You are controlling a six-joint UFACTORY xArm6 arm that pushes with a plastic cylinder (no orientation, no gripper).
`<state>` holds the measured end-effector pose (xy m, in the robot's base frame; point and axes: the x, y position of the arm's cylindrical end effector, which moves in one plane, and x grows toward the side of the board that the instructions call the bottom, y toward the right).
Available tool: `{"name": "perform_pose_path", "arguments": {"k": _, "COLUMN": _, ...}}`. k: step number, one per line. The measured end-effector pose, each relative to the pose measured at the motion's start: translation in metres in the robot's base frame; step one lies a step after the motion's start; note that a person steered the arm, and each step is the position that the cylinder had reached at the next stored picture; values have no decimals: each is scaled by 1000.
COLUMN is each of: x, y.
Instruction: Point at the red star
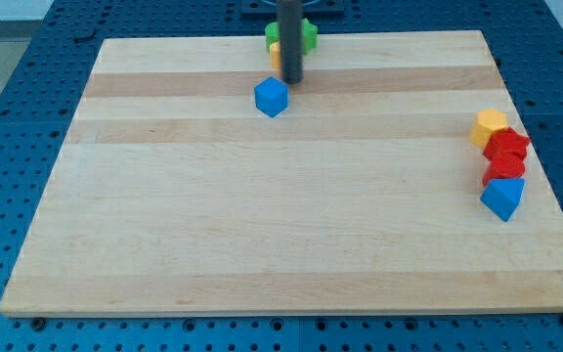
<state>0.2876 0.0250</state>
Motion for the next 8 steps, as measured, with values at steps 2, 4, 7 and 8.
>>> {"name": "perform_pose_path", "arguments": {"k": 2, "x": -1, "y": 141}}
{"name": "perform_pose_path", "arguments": {"k": 4, "x": -1, "y": 253}}
{"name": "perform_pose_path", "arguments": {"k": 7, "x": 23, "y": 314}}
{"name": "perform_pose_path", "arguments": {"k": 8, "x": 46, "y": 318}}
